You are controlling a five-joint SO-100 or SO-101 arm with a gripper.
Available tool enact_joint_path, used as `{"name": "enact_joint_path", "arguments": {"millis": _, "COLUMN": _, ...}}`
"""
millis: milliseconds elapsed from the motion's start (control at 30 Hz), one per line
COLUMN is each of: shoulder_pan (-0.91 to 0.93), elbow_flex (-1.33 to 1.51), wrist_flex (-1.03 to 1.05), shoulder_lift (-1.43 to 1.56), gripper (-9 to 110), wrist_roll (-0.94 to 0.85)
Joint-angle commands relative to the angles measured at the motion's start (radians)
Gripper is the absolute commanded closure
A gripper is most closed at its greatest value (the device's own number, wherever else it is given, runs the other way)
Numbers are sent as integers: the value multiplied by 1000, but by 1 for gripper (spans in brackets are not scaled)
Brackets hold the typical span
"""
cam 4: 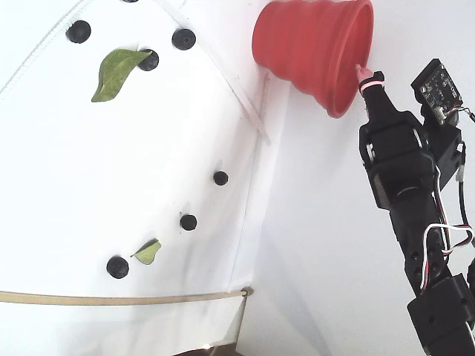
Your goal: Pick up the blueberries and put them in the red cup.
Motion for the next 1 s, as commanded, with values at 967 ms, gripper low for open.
{"name": "enact_joint_path", "arguments": {"millis": 967, "shoulder_pan": 109, "elbow_flex": 333, "wrist_flex": -32, "shoulder_lift": 439, "gripper": 83, "wrist_roll": 95}}
